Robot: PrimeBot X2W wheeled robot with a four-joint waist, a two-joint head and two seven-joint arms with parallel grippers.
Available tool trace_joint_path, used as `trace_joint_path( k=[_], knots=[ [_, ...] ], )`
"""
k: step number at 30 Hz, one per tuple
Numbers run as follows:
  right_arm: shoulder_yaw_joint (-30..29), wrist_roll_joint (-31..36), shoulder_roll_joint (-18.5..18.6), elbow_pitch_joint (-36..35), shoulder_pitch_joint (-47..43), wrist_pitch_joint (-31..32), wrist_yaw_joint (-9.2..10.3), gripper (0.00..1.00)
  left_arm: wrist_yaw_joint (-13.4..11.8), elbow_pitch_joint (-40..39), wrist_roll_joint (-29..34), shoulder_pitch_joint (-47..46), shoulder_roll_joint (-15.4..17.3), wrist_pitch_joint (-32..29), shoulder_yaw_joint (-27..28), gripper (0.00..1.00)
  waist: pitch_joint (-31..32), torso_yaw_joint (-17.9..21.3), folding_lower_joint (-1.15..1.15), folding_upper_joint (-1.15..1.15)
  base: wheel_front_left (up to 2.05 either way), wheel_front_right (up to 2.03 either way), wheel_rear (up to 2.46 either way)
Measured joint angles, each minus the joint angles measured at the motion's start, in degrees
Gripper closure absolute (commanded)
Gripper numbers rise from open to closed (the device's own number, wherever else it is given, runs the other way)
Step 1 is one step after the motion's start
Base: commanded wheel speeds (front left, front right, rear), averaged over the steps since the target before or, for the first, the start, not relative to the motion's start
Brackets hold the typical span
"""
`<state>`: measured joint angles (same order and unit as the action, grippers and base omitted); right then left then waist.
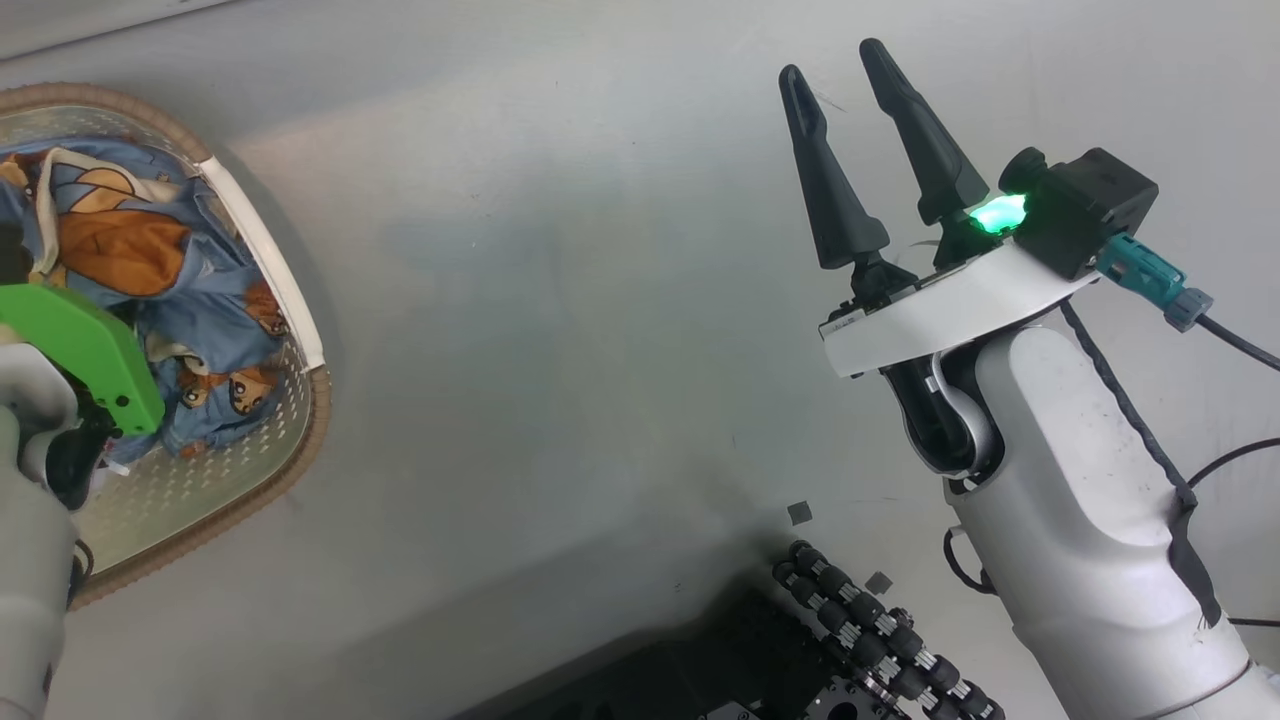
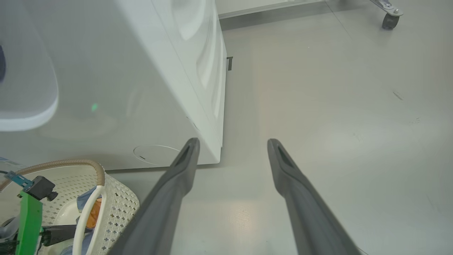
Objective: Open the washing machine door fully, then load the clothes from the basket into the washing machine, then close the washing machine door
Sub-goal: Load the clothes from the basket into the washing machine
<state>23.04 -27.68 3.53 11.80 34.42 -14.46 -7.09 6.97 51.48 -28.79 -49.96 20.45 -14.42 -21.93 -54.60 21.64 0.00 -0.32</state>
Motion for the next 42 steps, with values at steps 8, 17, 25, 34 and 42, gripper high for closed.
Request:
trace_joint_path(
  k=[8, 17, 25, 34, 42],
  knots=[
    [-1.3, 0.6, 0.0, 0.2, 0.1, 0.0, 0.00, 0.00, 0.0, 2.8, -0.9, -0.3, -2.6, 2.7, -0.1, 1.00, 1.2, -1.0, 0.00, 0.00, 0.00, 0.00, 0.00],
    [-2.1, 0.8, 0.0, 1.0, 0.1, 0.0, 0.00, 0.00, 0.0, 2.7, -1.0, -0.1, -4.5, 9.0, -0.7, 1.00, 4.0, -2.9, 0.00, 0.00, 0.00, 0.00, 0.00],
    [-2.9, 1.5, 0.8, 2.1, -0.1, 0.0, 0.00, 0.00, 0.0, 1.0, -4.6, 3.6, -7.0, 15.0, -2.5, 1.00, 8.5, -4.8, 0.00, 0.00, 0.00, 0.00, 0.00],
    [-2.9, 1.6, 2.4, 3.5, -1.6, 0.0, 0.00, 0.00, 0.0, -1.7, -8.9, 9.3, -7.7, 21.0, -4.1, 1.00, 14.4, -7.2, 0.00, 0.00, 0.00, 0.00, 0.00],
    [-3.4, 1.6, 3.8, 4.5, -3.7, 0.0, 0.00, 0.00, 0.0, -5.0, -11.9, 13.4, -7.8, 26.0, -5.6, 1.00, 19.9, -9.2, 0.00, 0.00, 0.00, 0.00, 0.00]
  ],
)
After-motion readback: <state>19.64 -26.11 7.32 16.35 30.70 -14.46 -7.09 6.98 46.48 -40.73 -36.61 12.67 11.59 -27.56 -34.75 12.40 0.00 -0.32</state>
